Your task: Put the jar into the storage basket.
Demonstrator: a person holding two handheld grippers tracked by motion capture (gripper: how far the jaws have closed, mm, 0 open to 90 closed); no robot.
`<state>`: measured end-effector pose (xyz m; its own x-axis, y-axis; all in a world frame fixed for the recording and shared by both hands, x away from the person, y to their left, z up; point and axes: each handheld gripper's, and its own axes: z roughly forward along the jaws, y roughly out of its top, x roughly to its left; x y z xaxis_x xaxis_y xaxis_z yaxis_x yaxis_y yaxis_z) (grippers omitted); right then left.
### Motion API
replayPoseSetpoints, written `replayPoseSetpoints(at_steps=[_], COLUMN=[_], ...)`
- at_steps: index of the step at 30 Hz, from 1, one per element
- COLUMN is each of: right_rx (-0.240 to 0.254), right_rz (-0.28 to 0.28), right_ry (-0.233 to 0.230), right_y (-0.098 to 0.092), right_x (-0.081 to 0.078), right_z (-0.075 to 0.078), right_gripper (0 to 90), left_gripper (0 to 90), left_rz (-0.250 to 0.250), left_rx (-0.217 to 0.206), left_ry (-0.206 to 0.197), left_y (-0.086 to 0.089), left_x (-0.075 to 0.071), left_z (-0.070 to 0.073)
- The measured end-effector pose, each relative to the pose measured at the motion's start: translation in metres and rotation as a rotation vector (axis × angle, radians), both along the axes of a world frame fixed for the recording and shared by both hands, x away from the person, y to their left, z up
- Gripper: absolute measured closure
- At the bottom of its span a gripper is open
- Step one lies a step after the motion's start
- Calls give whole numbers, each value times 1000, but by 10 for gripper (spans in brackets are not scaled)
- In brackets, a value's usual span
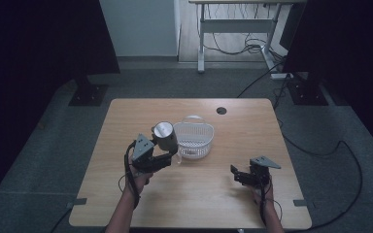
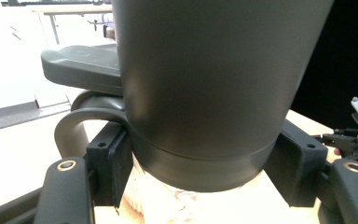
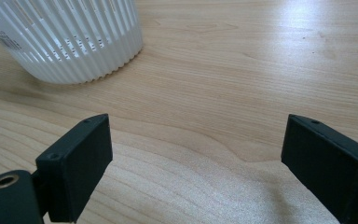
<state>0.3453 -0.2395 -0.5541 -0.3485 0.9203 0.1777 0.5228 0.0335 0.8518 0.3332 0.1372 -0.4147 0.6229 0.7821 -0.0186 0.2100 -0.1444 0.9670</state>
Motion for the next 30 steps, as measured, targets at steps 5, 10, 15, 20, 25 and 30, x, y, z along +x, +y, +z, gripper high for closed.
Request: replayPoseSetpoints(at_steps=[5,10,15,20,25,30], right_rx=[-1,-1,8,10,9,15], right_rz=[4,1,5,3,6,6], right_ry=[2,0,-1,-1,3,1], right_y=[0,0,0,-1,-1,-1], right_x=[0,0,0,0,0,0], right_z=[0,0,0,0,0,0], right_gripper=[85,86,86,86,87,87], left_gripper=[305,305,305,305,305,305], left_rz=[3,2,-5,-4,-1,0], left_rx=[5,14,22,24,23,19], left_ry=[-6,-15,-24,-28,-30,-32], left_y=[-6,-14,-20,-24,-28,-30], left_x=[2,6,10,14,19,24], left_z=[7,13,19,22,23,26])
